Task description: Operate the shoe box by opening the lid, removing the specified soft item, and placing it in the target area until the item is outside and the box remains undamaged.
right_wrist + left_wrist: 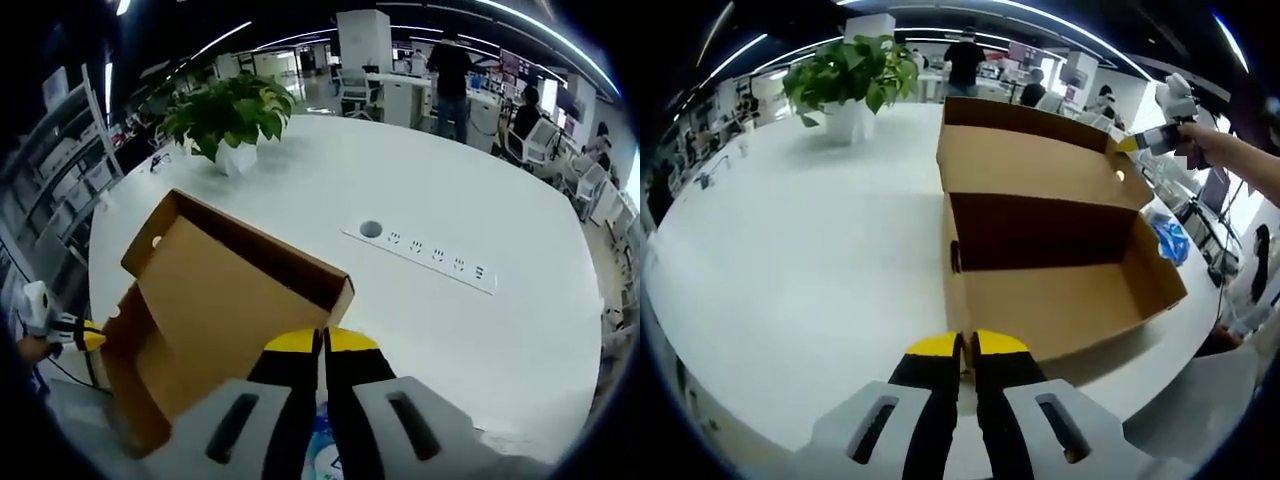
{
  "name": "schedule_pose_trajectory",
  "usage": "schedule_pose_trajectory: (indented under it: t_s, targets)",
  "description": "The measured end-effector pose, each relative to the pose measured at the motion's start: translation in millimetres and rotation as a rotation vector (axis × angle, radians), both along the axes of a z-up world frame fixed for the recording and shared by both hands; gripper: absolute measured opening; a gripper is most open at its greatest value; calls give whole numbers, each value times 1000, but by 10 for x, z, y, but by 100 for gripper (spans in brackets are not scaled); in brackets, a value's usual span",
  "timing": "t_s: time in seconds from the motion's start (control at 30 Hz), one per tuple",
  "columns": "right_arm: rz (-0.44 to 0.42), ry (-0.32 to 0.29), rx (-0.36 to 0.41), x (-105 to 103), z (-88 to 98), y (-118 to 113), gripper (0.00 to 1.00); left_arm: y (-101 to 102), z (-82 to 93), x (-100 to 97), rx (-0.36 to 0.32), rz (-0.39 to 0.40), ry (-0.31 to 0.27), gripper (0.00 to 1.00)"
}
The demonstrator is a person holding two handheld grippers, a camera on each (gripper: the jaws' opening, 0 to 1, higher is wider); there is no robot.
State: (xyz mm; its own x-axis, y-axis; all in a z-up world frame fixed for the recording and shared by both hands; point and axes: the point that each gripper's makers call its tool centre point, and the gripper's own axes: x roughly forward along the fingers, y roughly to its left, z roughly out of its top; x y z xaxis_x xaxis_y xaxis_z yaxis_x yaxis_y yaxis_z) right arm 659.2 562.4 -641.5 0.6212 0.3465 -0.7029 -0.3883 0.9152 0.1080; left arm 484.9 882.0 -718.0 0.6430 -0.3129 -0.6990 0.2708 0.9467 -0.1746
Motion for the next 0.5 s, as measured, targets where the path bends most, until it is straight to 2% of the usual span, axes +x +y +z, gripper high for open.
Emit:
schedule_pose_trajectory:
  t_s: [0.5]
  targets:
    - [24, -92, 7, -214, 248, 30, 0, 11, 11, 3, -28, 28, -18, 1]
